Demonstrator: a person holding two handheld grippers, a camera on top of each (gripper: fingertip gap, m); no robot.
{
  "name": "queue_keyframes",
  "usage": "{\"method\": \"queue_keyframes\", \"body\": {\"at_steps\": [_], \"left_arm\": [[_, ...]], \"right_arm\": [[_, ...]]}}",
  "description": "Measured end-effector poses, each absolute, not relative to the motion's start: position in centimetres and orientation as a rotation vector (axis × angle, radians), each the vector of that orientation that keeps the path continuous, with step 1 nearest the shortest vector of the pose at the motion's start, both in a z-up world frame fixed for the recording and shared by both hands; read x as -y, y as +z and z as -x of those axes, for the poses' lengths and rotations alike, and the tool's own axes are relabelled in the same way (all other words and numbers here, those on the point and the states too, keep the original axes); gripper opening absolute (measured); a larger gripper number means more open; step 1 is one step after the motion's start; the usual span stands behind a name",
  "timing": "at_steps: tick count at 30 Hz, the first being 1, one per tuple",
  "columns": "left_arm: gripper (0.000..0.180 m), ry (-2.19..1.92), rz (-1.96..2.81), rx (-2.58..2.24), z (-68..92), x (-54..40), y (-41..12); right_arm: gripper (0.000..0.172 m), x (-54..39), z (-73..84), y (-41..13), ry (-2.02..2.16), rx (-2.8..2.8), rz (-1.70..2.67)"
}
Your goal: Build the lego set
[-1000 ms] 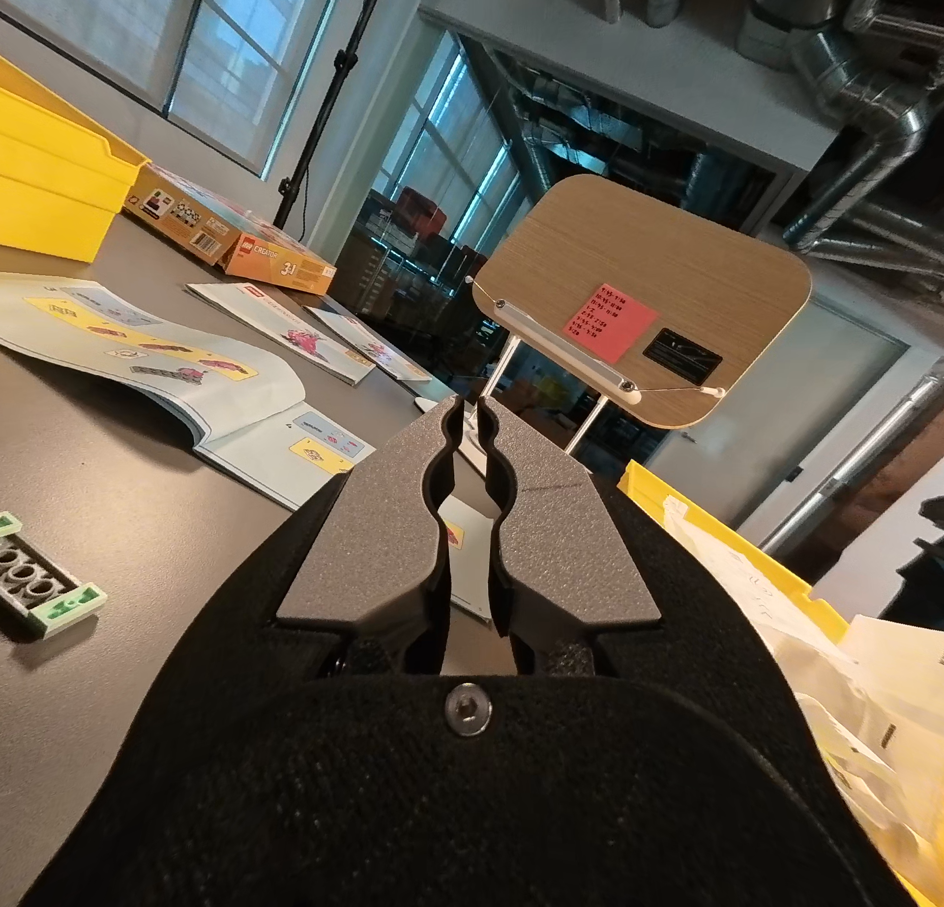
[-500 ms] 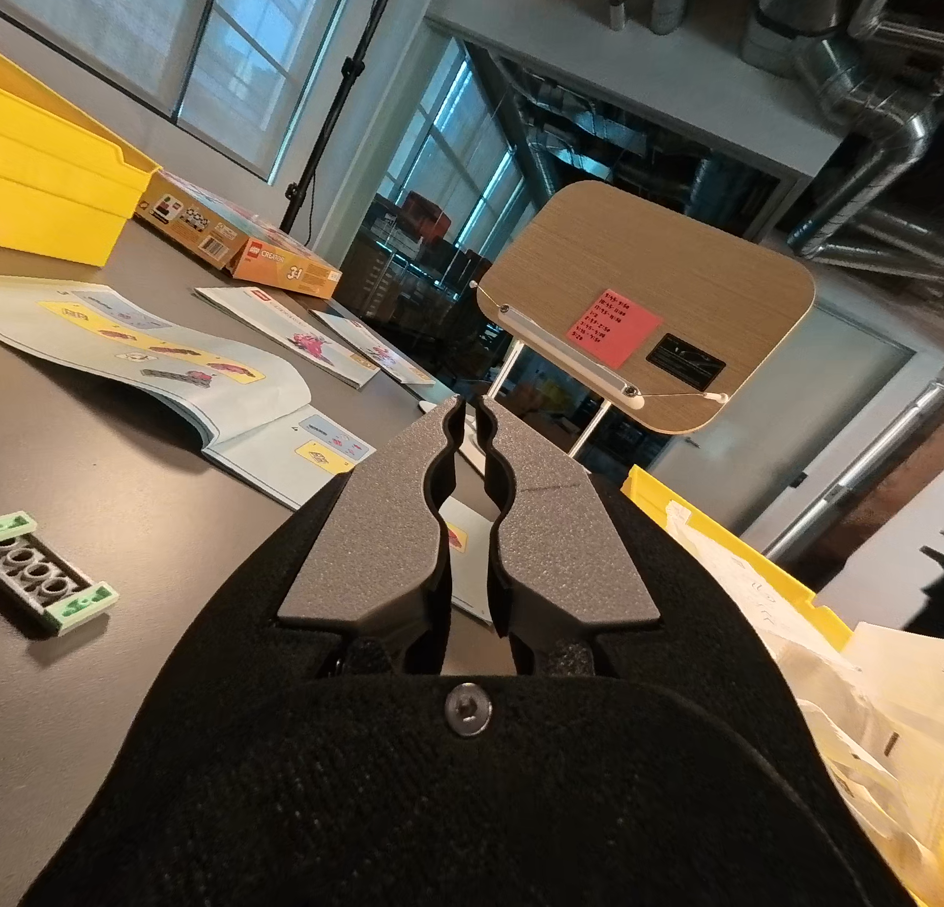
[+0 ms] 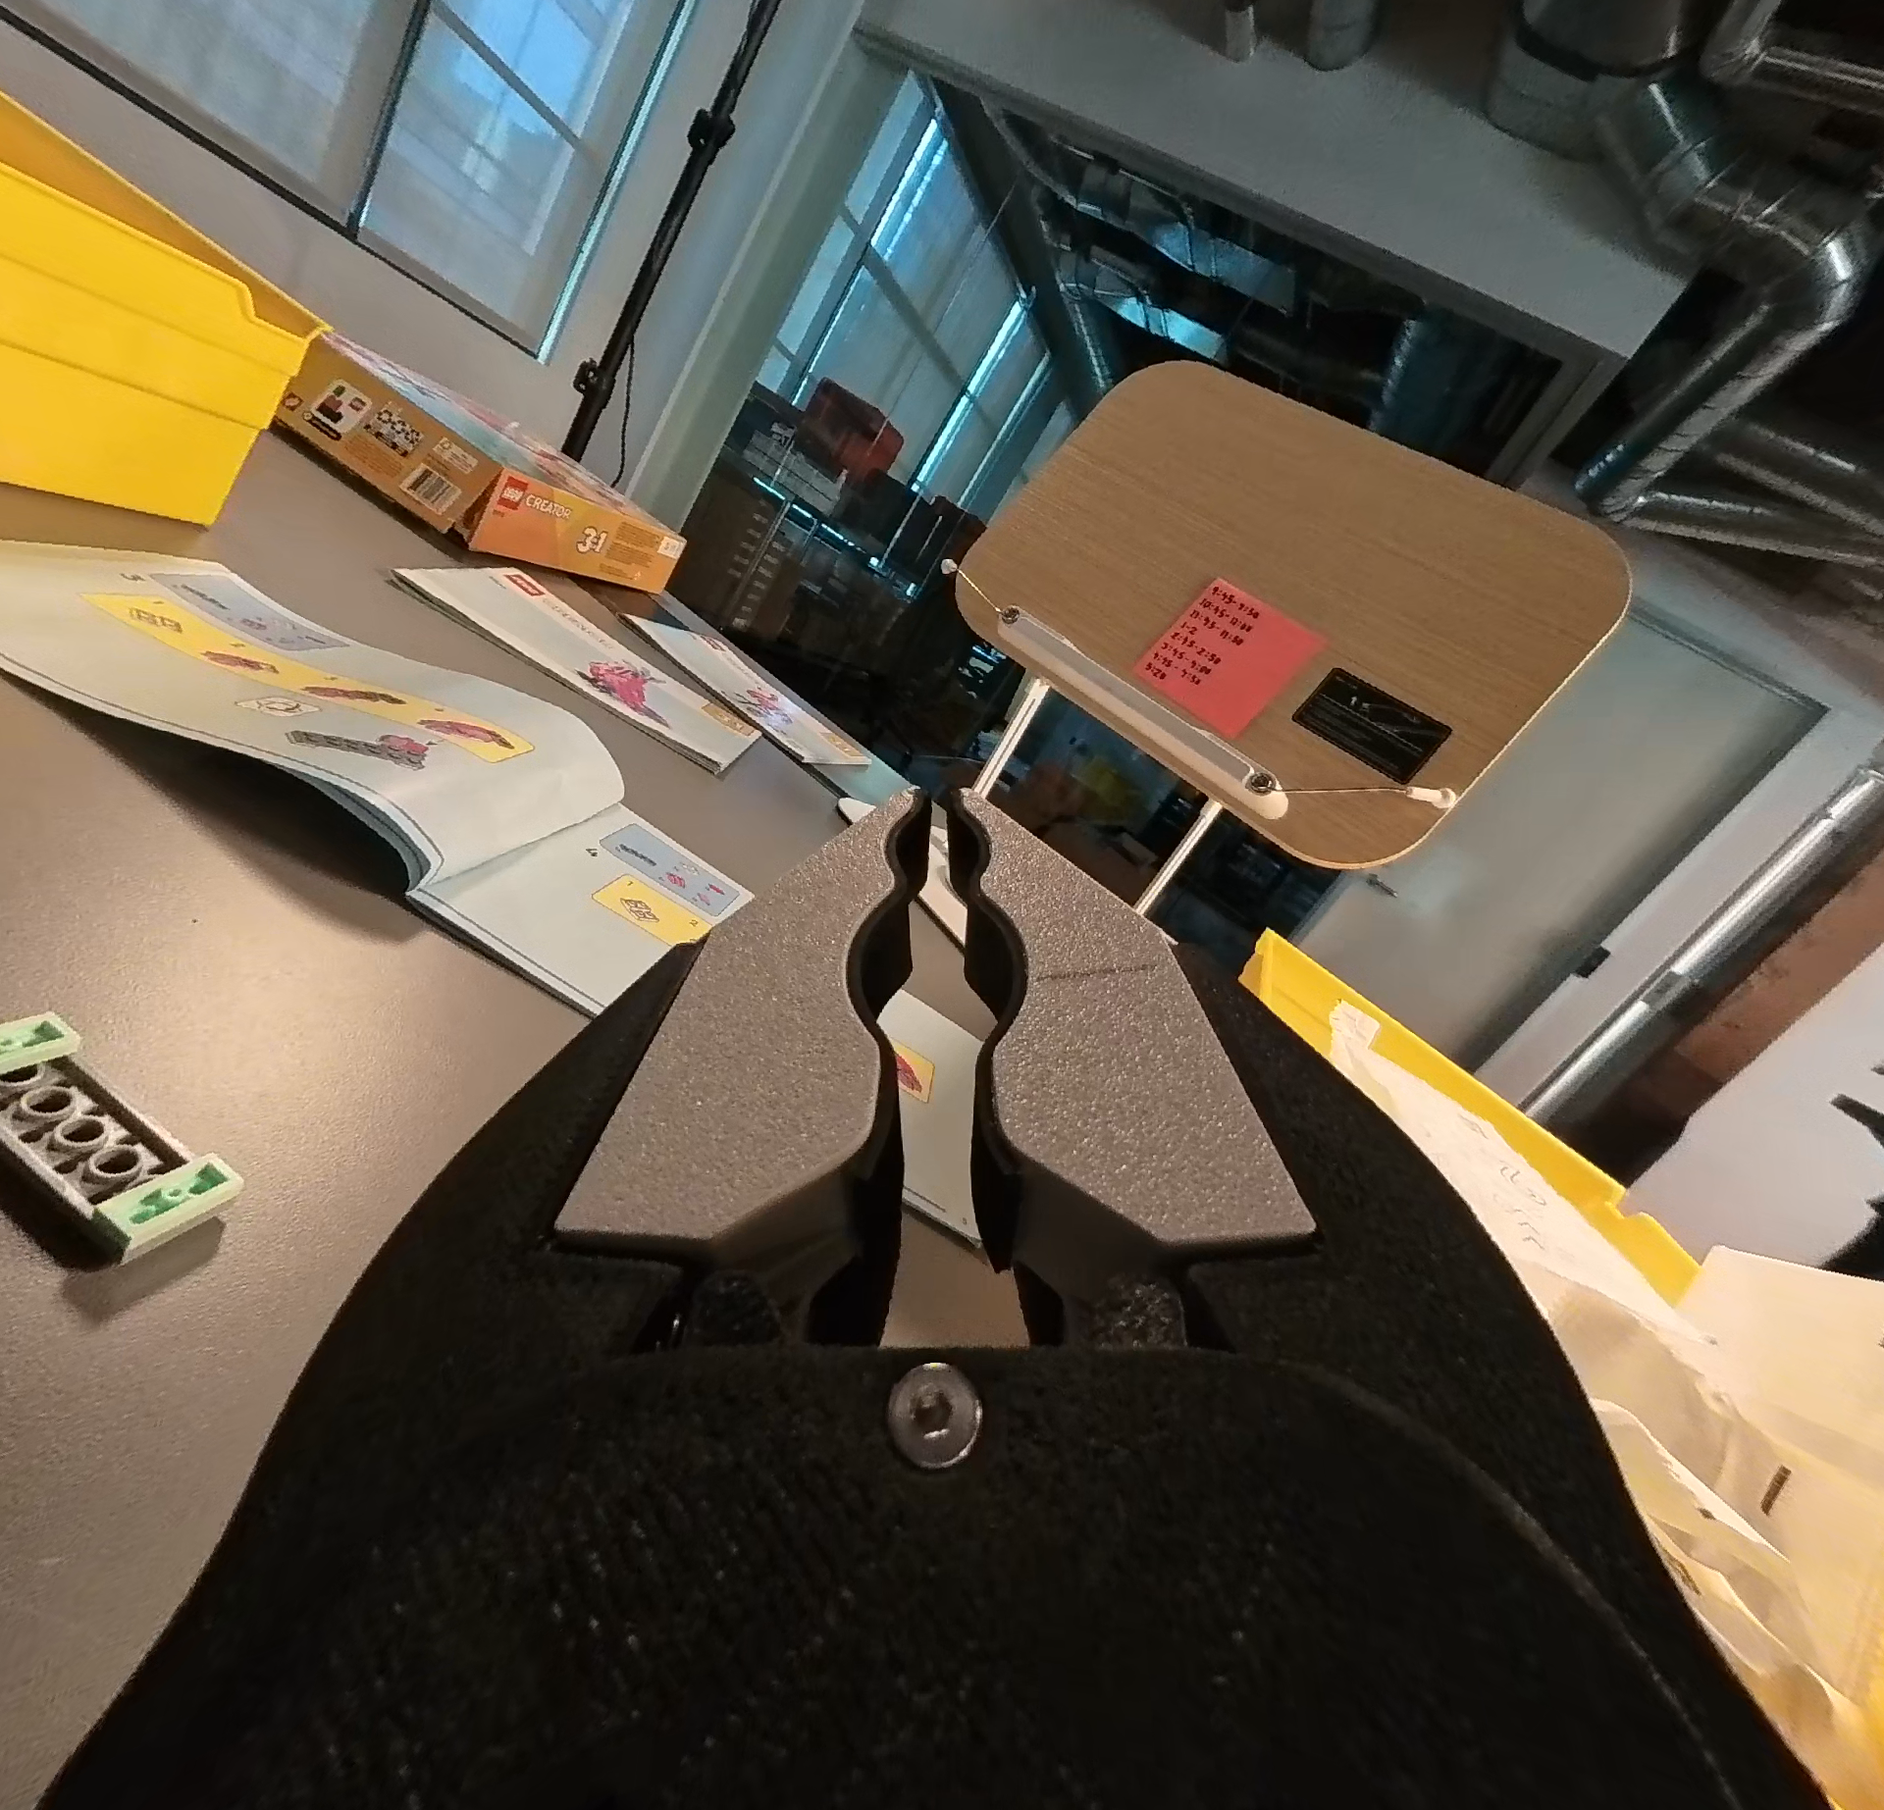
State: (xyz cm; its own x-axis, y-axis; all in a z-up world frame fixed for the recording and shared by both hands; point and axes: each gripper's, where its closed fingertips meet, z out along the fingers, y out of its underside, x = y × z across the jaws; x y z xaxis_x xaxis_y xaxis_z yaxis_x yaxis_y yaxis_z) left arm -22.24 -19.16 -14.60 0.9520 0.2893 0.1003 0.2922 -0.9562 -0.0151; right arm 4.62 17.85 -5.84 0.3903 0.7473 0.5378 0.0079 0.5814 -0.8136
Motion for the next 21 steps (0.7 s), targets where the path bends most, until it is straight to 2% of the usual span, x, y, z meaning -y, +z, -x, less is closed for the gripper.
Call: {"method": "queue_keyframes", "body": {"at_steps": [9,21], "left_arm": [[0.006,-0.6,2.76,0.523,21.2,16.6,-12.7],[0.006,-0.382,2.71,0.492,23.0,14.9,-13.3]], "right_arm": [[0.0,-17.7,-4.6,-5.8,0.552,1.082,0.838],[0.0,-18.0,-4.6,-6.3,0.544,1.094,0.852]]}}
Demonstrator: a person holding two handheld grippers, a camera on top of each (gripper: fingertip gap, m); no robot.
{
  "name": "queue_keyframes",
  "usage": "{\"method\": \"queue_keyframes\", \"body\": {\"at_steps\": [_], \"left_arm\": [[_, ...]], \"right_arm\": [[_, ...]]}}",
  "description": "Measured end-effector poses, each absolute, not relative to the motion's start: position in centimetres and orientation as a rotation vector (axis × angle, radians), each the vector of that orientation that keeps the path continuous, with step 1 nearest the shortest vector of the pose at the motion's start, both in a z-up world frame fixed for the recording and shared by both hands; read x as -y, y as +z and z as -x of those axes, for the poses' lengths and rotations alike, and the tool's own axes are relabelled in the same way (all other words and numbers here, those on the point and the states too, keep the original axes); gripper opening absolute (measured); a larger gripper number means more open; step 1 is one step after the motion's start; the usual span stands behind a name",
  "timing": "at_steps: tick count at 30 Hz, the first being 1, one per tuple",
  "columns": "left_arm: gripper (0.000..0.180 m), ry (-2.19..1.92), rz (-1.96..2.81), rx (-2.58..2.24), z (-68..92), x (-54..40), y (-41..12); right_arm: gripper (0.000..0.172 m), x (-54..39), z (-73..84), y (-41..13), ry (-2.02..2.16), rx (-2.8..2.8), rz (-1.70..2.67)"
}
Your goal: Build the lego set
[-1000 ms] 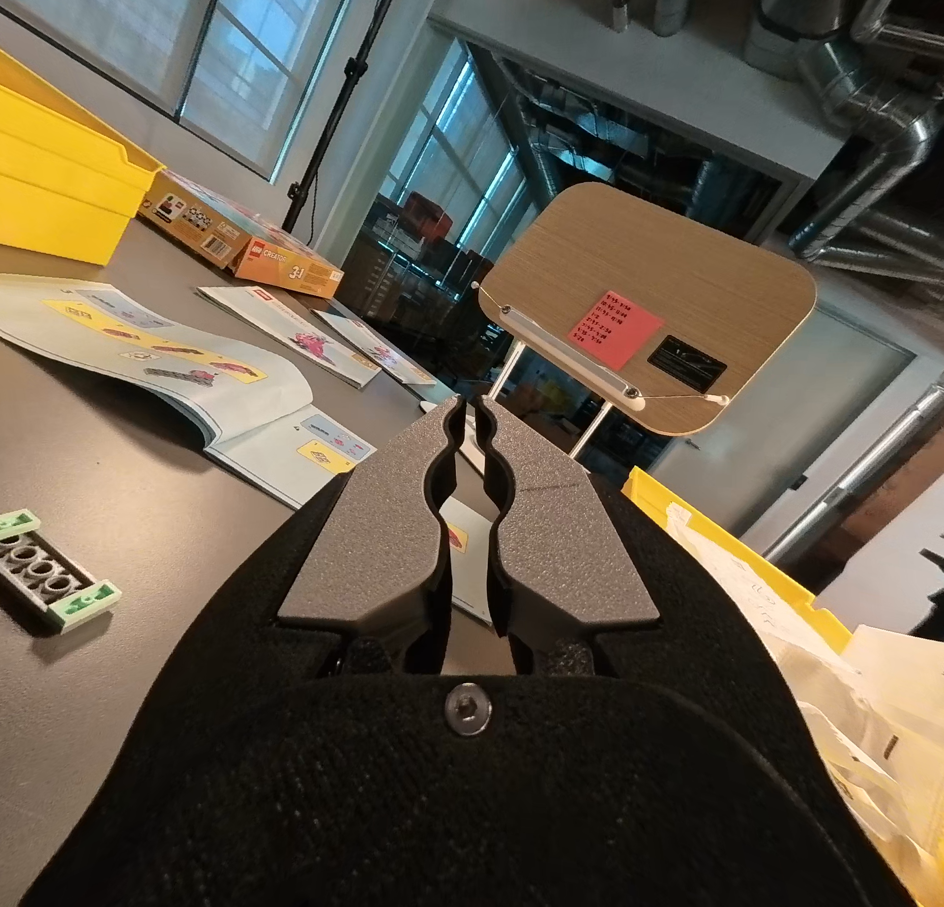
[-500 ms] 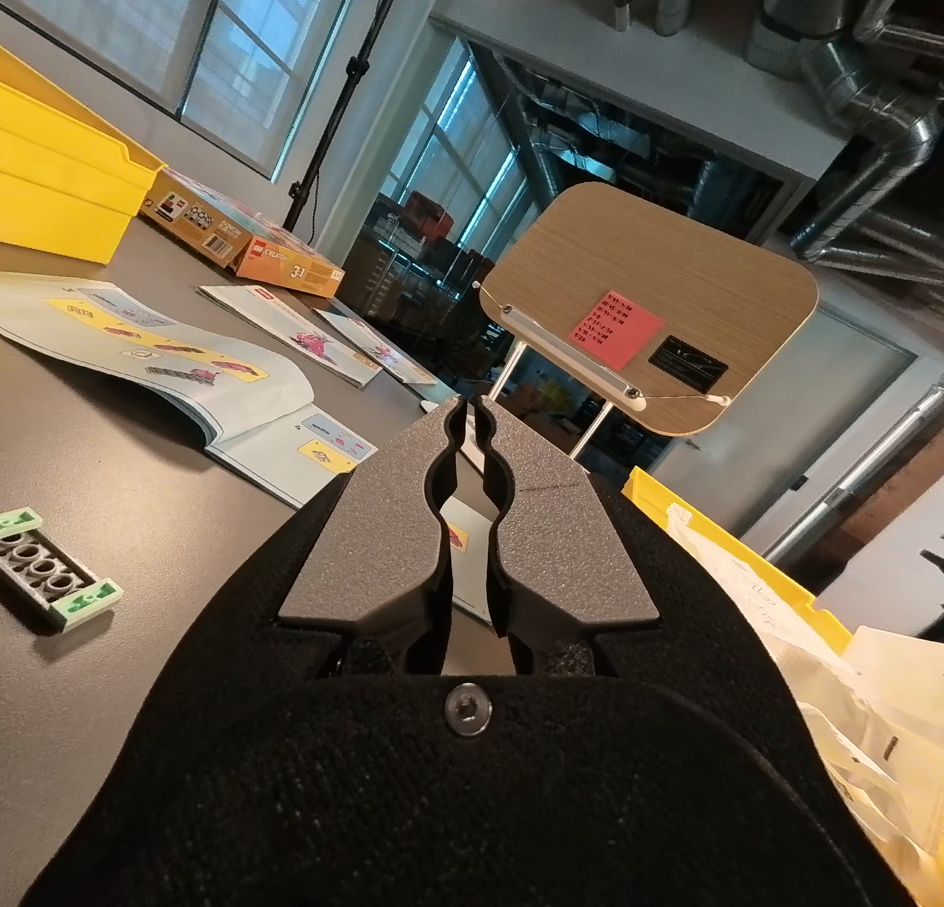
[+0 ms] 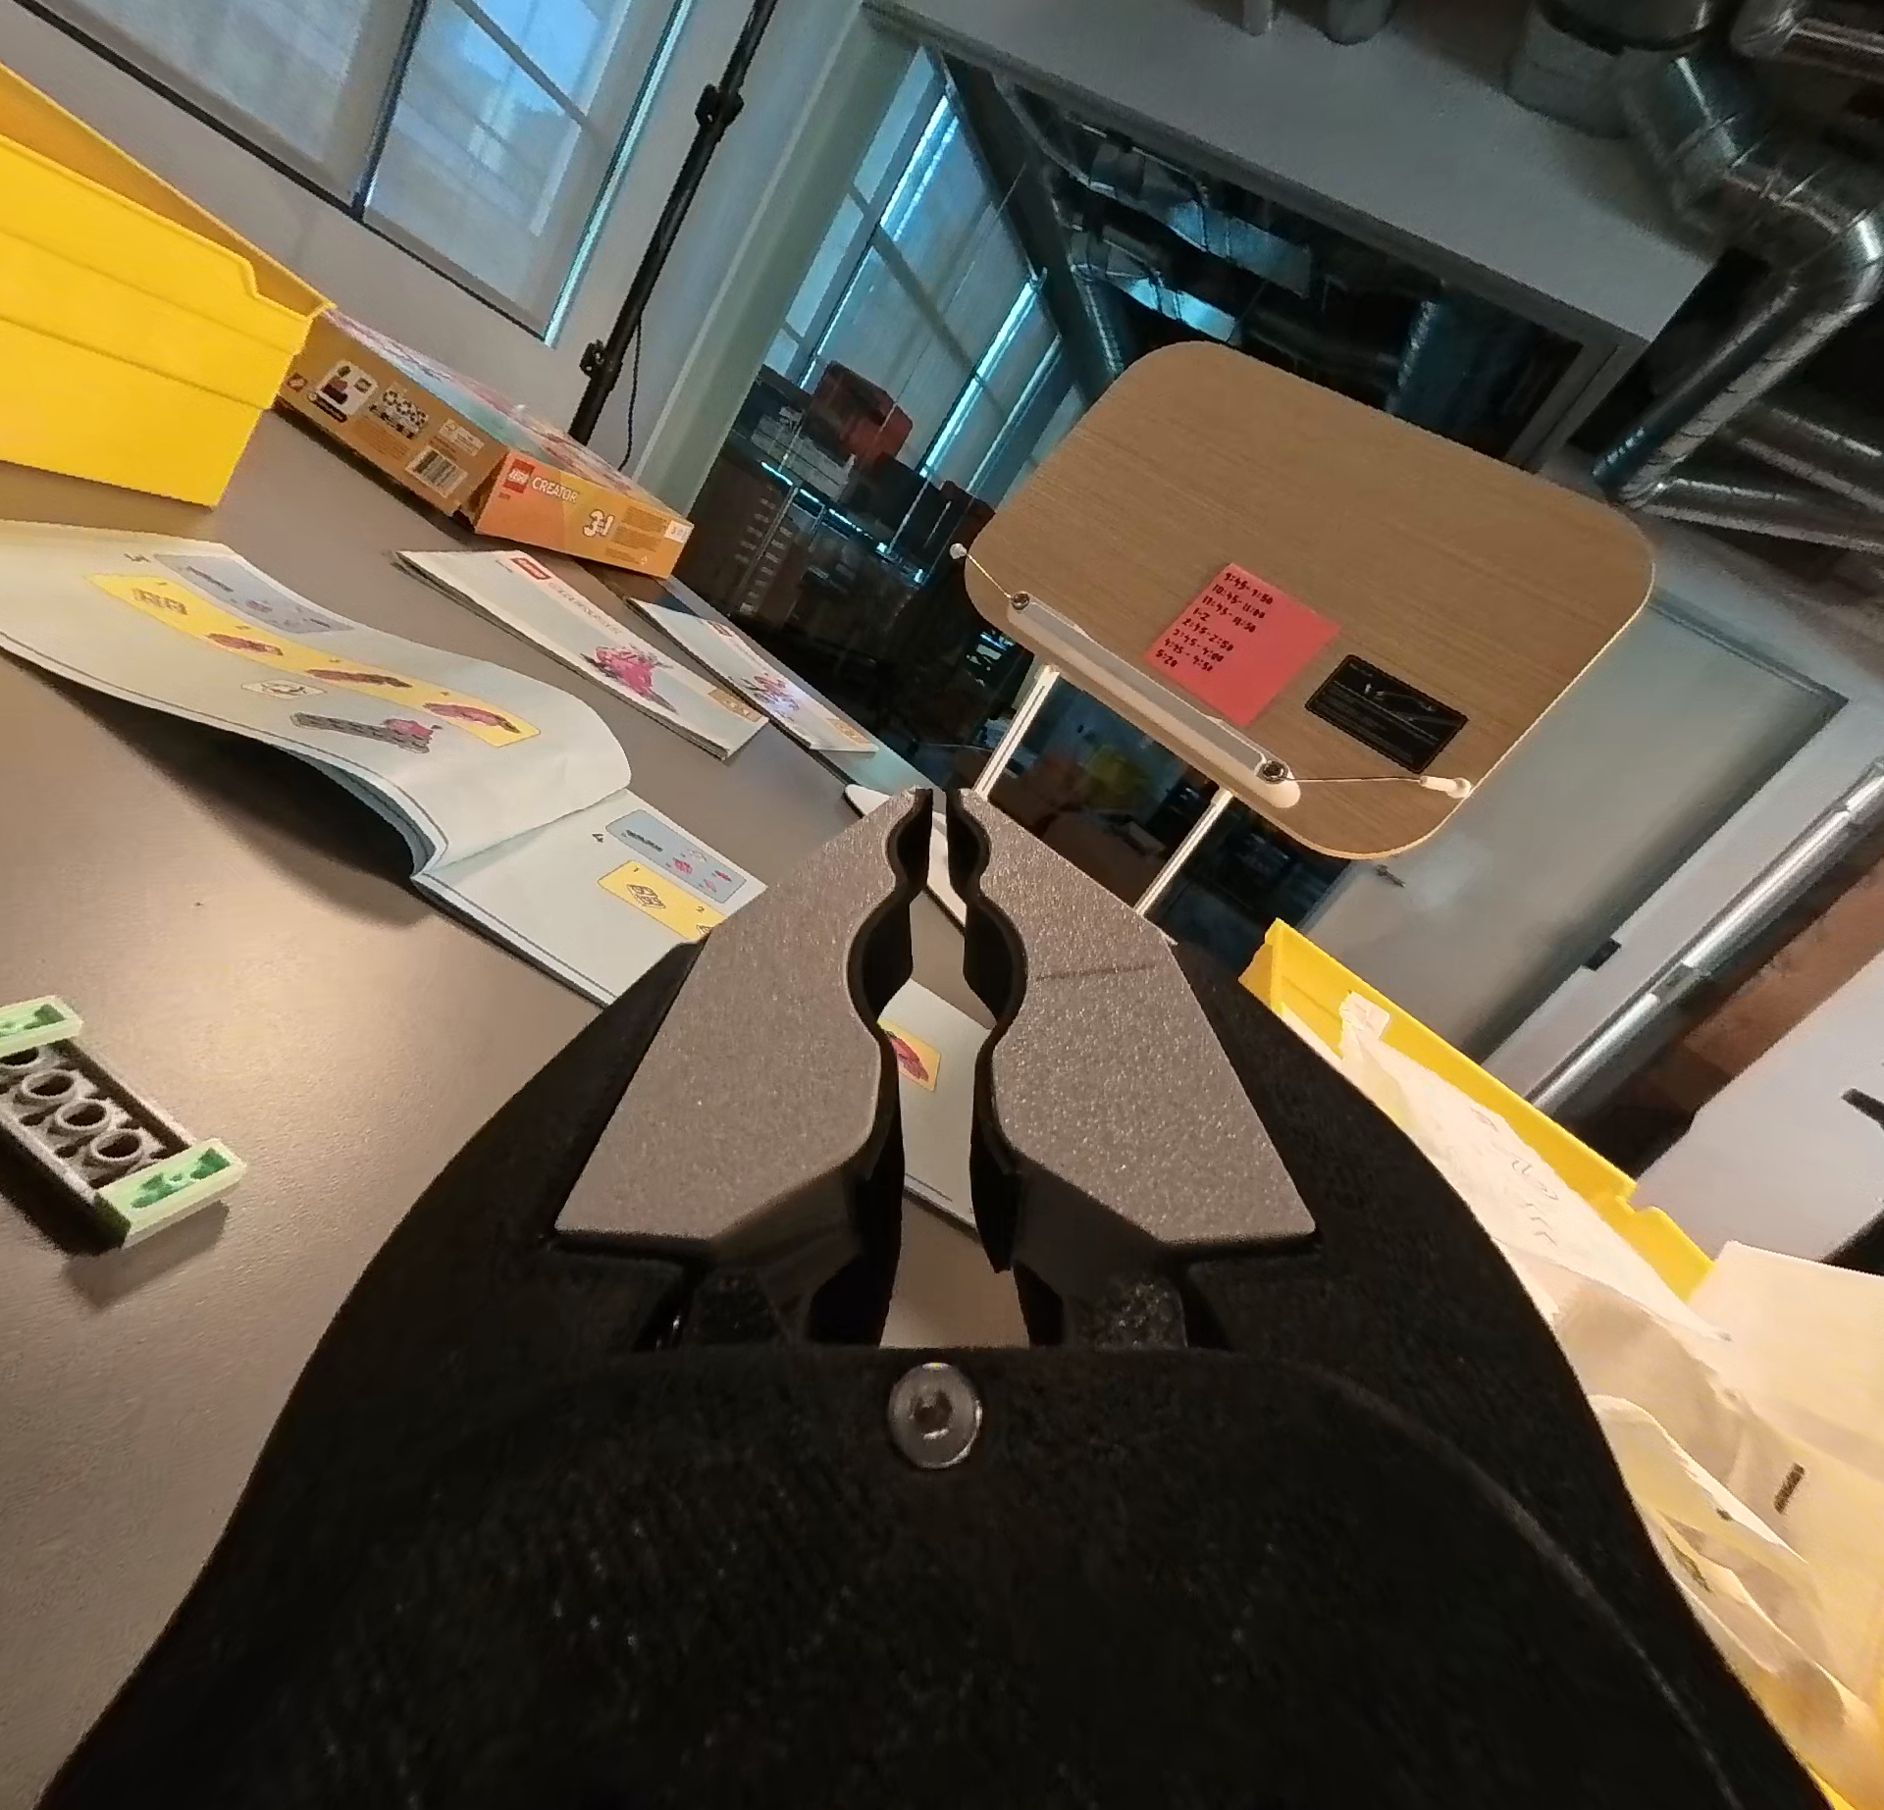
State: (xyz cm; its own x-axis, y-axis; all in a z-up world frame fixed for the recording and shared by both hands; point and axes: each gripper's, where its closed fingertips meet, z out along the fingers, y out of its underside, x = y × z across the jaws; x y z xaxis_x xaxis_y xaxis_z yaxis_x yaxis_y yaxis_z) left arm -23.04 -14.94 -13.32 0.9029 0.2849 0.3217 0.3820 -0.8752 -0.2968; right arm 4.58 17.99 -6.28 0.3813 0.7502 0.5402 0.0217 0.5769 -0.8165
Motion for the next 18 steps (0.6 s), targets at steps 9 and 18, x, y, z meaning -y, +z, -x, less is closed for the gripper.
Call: {"method": "queue_keyframes", "body": {"at_steps": [9,18], "left_arm": [[0.006,-0.119,2.773,0.433,24.5,14.4,-13.8],[0.006,-0.049,2.819,0.397,24.7,14.3,-15.0]], "right_arm": [[0.0,-18.1,-4.6,-6.5,0.541,1.102,0.855],[0.0,-17.9,-4.8,-6.9,0.539,1.109,0.848]]}}
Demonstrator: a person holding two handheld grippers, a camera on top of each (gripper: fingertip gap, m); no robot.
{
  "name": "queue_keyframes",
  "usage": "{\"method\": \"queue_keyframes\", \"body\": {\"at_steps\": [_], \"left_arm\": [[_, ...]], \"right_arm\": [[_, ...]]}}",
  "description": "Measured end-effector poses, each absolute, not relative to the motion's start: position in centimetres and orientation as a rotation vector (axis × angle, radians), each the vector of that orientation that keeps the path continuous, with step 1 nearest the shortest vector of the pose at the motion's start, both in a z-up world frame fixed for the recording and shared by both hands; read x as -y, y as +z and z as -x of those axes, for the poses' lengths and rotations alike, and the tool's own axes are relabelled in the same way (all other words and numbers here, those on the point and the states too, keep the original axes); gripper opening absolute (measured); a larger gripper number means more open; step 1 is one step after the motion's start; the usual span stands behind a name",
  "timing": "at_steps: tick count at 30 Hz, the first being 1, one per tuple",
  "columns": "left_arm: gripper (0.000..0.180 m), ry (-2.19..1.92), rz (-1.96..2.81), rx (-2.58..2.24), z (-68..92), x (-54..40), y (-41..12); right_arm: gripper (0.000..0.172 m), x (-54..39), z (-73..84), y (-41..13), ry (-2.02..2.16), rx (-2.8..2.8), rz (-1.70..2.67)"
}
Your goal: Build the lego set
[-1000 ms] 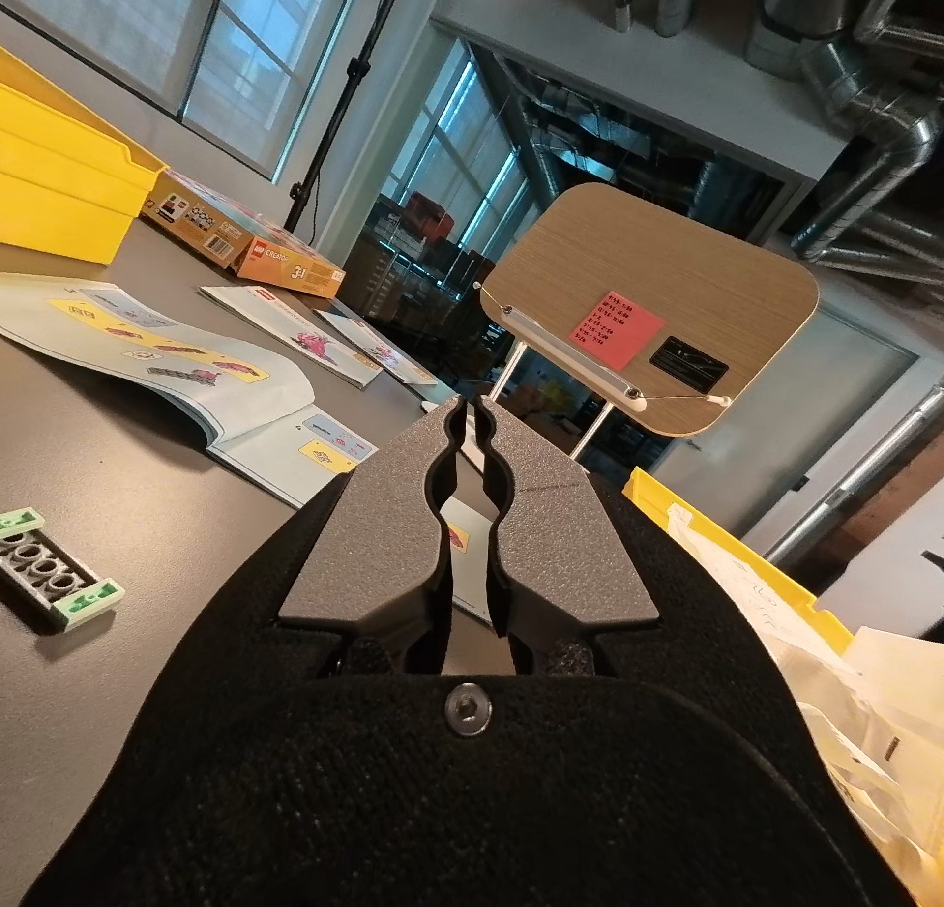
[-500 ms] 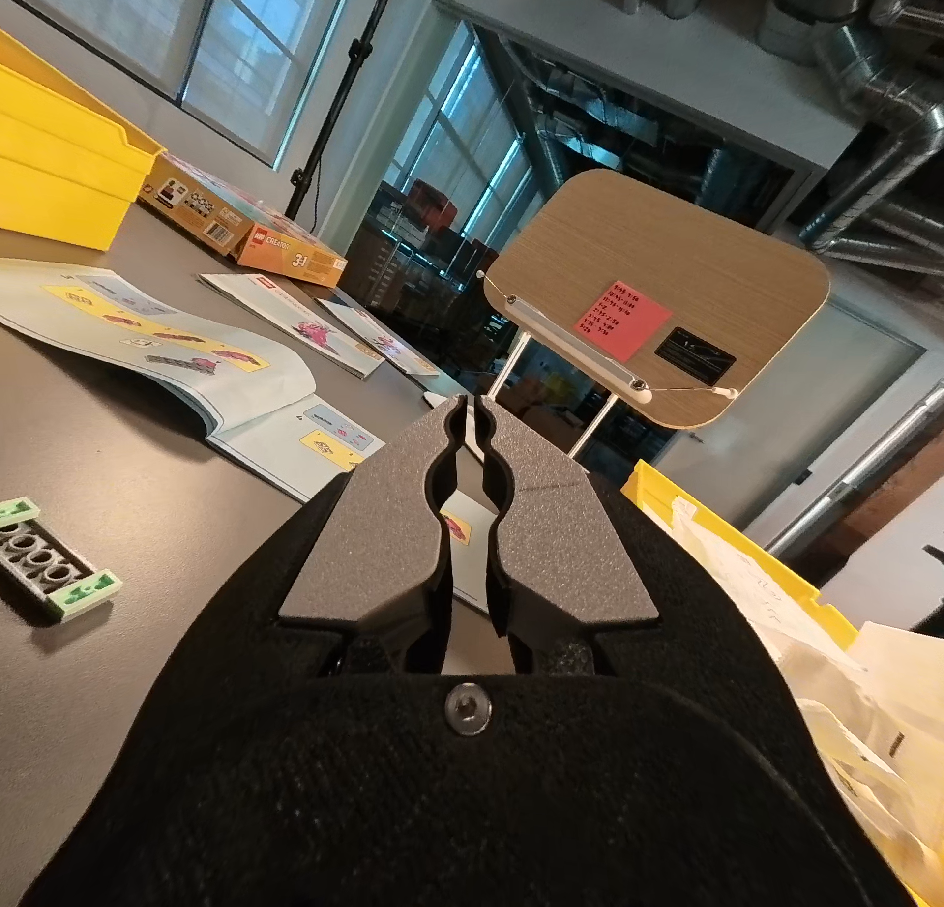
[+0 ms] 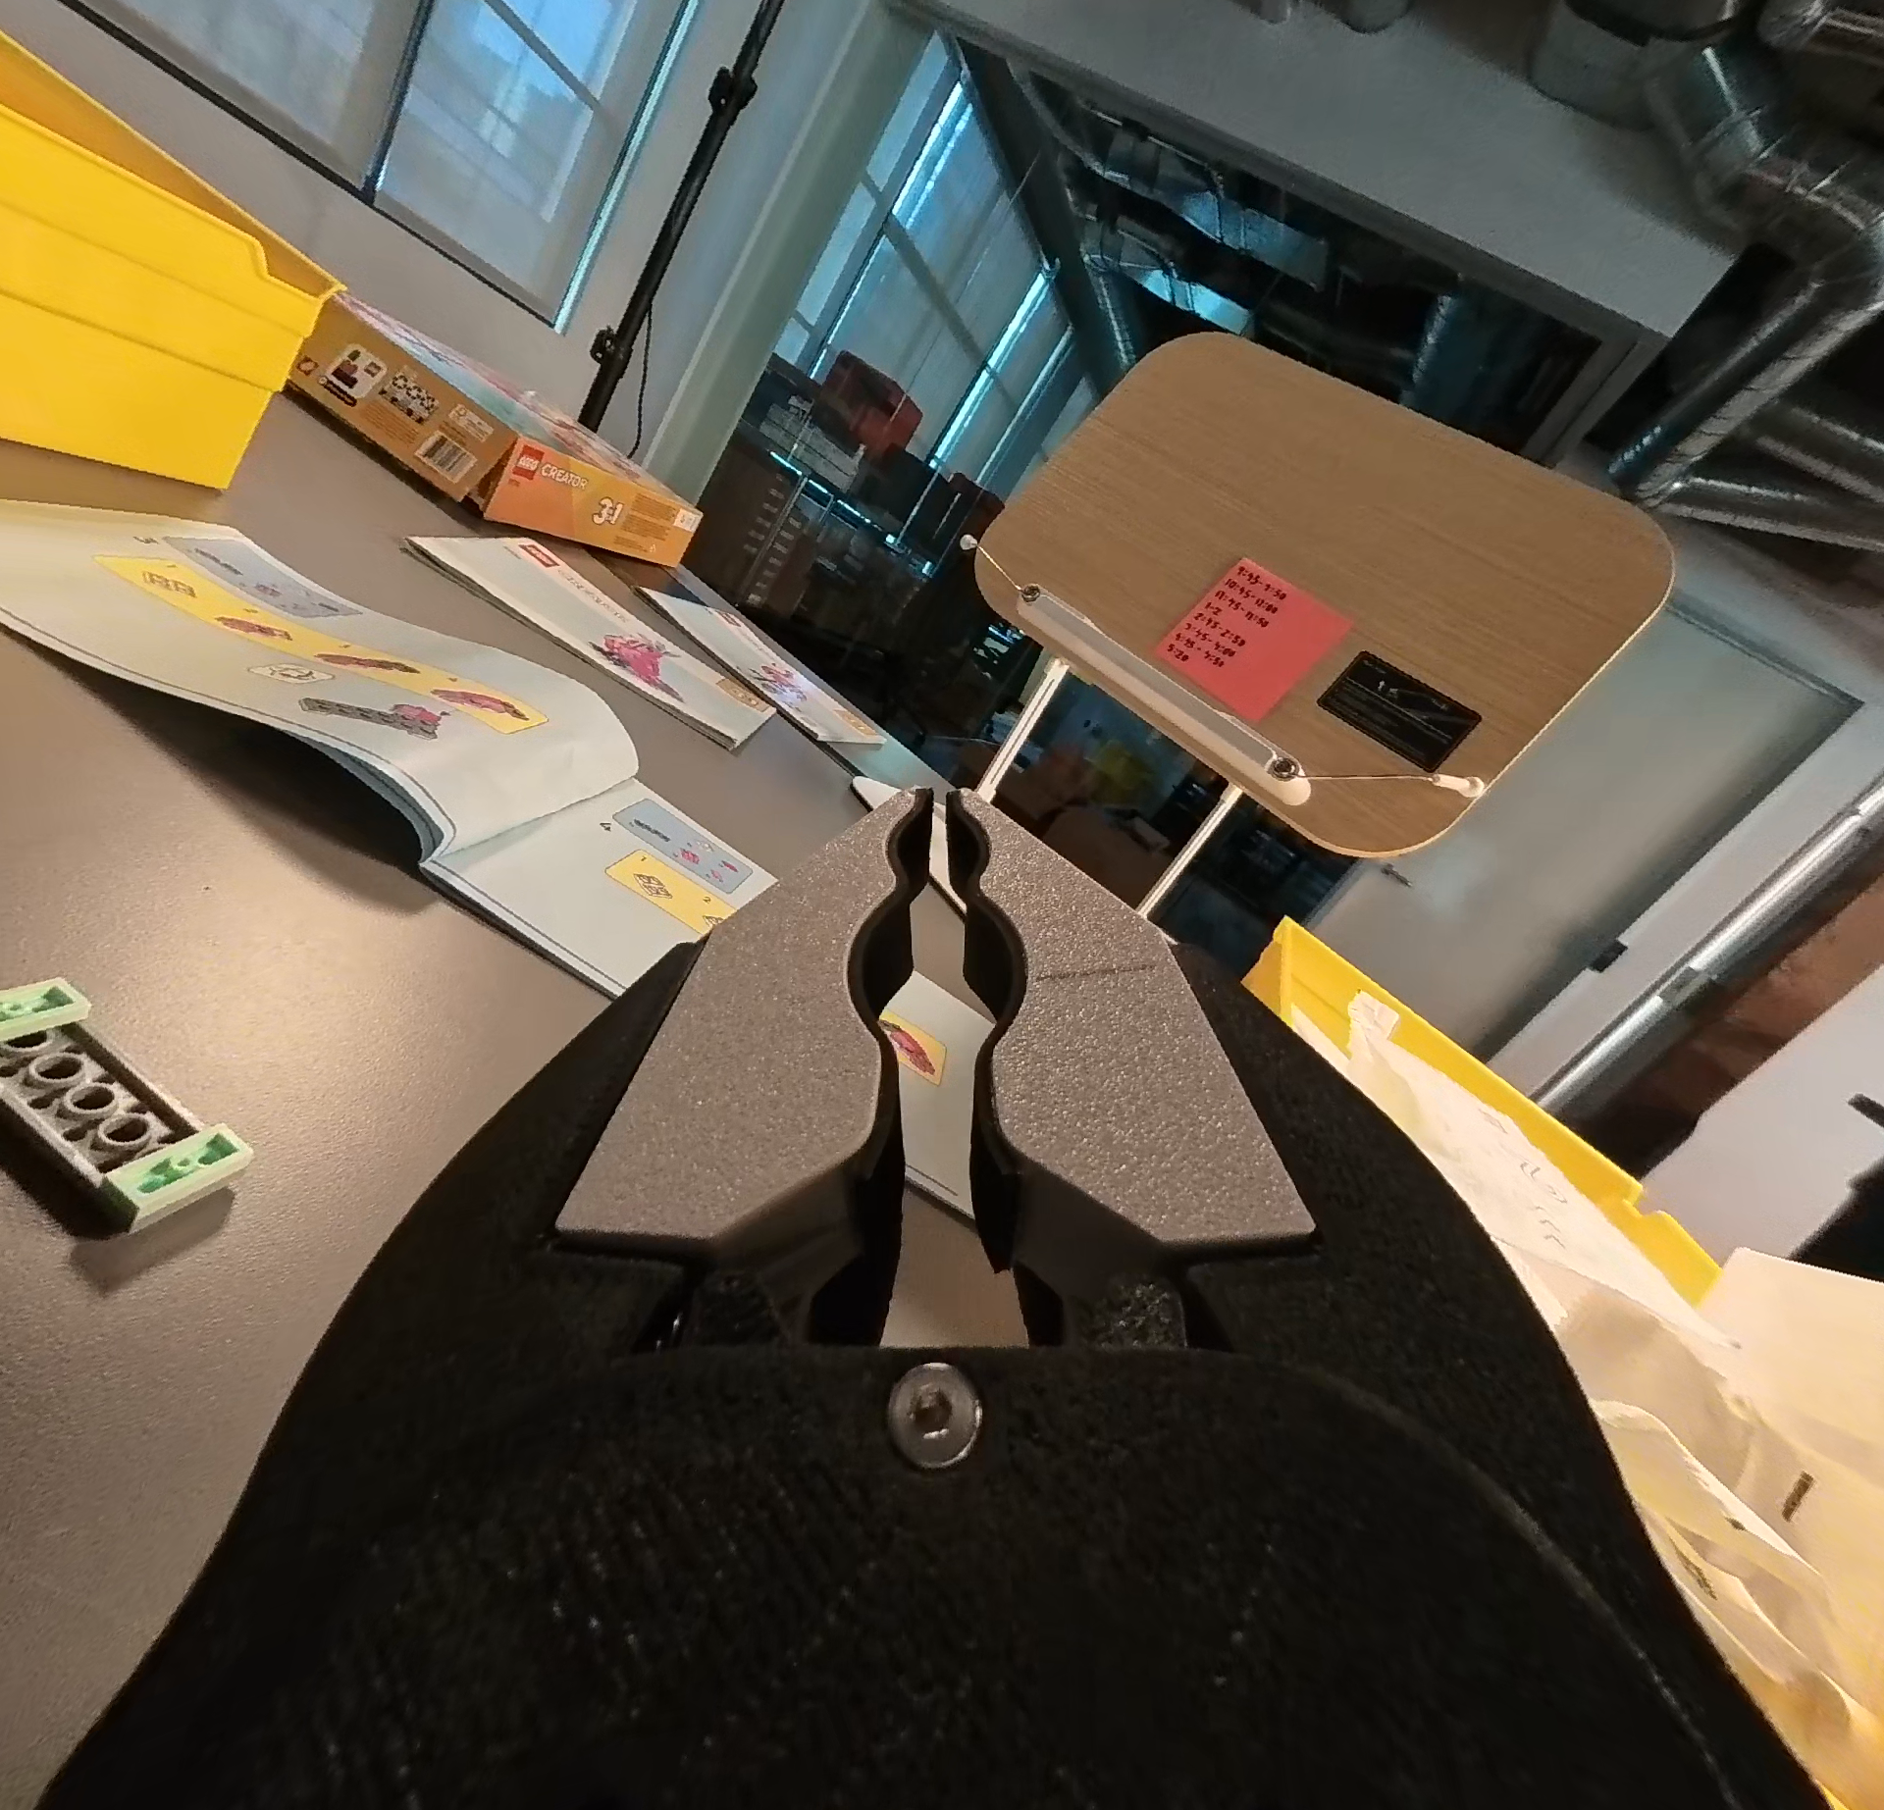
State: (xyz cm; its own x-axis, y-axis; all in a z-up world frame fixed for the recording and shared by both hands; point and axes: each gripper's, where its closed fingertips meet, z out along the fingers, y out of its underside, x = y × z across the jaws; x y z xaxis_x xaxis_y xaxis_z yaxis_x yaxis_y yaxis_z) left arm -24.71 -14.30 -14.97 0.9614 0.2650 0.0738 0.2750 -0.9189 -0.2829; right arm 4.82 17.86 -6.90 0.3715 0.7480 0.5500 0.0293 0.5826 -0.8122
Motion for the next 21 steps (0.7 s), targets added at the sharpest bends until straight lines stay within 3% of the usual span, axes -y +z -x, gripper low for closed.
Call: {"method": "queue_keyframes", "body": {"at_steps": [13,16,19,21], "left_arm": [[0.007,0.062,2.831,0.367,25.3,13.1,-16.0],[0.029,0.104,2.762,0.374,25.9,12.2,-15.3],[0.026,0.138,2.67,0.375,26.9,11.0,-14.1],[0.013,0.137,2.653,0.378,27.5,10.8,-13.8]], "right_arm": [[0.0,-18.4,-5.3,-6.3,0.473,1.052,0.832],[0.0,-19.0,-5.4,-6.5,0.451,1.054,0.851],[0.0,-19.4,-5.5,-6.8,0.43,1.062,0.863],[0.0,-19.7,-5.6,-7.0,0.415,1.068,0.868]]}}
